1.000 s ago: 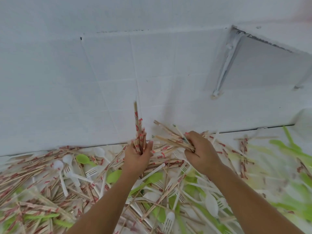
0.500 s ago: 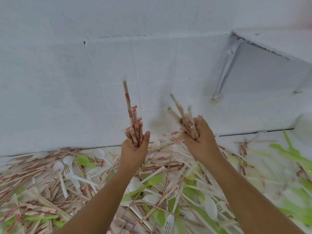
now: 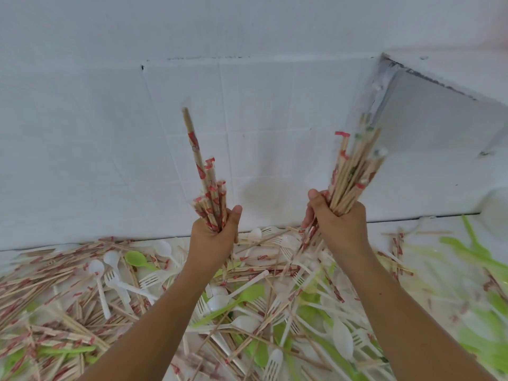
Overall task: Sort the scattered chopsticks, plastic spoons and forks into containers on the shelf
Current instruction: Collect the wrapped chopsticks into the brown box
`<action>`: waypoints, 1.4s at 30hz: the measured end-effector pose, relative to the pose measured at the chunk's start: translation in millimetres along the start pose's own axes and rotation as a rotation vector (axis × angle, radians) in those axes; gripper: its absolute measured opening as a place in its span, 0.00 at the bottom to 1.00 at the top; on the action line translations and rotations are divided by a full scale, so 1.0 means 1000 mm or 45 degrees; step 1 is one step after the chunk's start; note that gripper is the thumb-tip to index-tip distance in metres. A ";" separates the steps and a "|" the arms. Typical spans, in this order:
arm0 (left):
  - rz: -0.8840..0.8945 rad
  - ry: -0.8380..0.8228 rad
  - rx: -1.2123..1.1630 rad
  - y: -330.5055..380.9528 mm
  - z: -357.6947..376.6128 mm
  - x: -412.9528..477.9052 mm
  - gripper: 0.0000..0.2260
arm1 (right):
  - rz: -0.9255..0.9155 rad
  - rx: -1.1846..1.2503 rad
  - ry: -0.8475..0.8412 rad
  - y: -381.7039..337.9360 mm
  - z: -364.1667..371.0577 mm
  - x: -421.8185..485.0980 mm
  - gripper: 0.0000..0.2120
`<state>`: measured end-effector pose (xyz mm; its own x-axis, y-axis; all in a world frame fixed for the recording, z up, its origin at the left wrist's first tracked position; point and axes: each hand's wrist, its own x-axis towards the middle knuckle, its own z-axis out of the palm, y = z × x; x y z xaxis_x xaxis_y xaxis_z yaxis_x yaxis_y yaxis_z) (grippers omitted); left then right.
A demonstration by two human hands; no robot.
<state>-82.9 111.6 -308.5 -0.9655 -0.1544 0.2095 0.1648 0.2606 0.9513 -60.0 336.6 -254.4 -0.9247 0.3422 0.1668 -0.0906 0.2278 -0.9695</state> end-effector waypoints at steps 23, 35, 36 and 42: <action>-0.047 -0.059 0.059 -0.013 0.023 -0.013 0.25 | -0.025 -0.094 -0.369 0.053 0.039 -0.006 0.21; 0.136 -0.953 1.189 -0.051 0.034 0.004 0.12 | 0.199 -0.254 -0.040 0.057 -0.014 0.005 0.07; 0.161 -0.957 1.227 -0.053 0.039 0.002 0.15 | 0.230 -0.317 -0.049 0.063 -0.015 0.003 0.08; 0.174 -0.998 1.443 -0.055 0.054 -0.001 0.18 | 0.287 -0.409 -0.036 0.077 -0.021 -0.005 0.09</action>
<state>-101.4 148.6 -373.2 -0.8771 0.4071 -0.2547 0.3790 0.9126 0.1535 -54.6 371.8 -326.4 -0.9184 0.3921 -0.0528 0.2319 0.4252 -0.8749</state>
